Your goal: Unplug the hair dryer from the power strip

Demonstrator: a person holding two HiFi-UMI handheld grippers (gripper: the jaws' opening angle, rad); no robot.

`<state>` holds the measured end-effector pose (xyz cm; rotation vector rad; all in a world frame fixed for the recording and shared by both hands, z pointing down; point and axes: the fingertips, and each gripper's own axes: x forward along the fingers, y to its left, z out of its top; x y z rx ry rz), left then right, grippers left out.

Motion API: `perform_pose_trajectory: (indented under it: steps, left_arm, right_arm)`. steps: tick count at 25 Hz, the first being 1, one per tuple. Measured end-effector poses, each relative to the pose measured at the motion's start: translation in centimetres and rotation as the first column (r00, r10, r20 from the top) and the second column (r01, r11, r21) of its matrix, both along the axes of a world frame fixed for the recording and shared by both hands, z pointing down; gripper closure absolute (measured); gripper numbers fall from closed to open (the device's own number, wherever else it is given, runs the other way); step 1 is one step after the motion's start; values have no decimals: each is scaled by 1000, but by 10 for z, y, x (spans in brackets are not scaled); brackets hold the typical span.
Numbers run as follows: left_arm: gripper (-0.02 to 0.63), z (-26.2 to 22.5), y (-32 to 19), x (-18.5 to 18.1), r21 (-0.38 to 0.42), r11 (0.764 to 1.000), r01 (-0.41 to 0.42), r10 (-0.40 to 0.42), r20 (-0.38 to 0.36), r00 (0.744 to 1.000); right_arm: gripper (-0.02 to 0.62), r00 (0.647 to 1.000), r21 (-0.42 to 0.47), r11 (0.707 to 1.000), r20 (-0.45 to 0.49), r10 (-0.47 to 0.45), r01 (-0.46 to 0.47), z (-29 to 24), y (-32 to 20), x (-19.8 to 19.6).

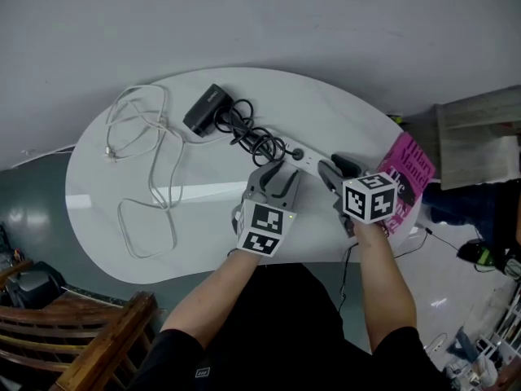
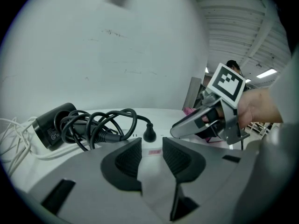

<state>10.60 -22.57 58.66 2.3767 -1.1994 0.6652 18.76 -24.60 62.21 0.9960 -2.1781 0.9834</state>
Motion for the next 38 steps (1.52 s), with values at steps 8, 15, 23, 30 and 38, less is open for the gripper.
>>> perform_pose_trajectory:
  steps: [8, 15, 23, 30, 38]
  left_arm:
    - [427, 14, 35, -13, -34, 999, -24, 25, 35, 999]
    - [350, 20, 42, -21, 28, 997, -68, 64, 136, 989]
    - [333, 15, 40, -16, 48, 992, -120, 117, 62, 991]
    - [332, 17, 35, -11, 49, 992, -112, 109, 65, 992]
    - [331, 19, 35, -10, 64, 989, -135, 128, 98, 987]
  right_arm:
    - [453, 975, -140, 974, 159, -158, 181, 3, 80, -52]
    - [454, 954, 66, 970, 181, -241, 232, -29, 52, -70]
    - [456, 887, 161, 891, 127, -445, 424, -40, 46, -110]
    - [467, 855, 159, 851, 63, -514, 500, -31, 53, -115]
    - [489, 795, 242, 760, -115, -595, 604, -27, 51, -125]
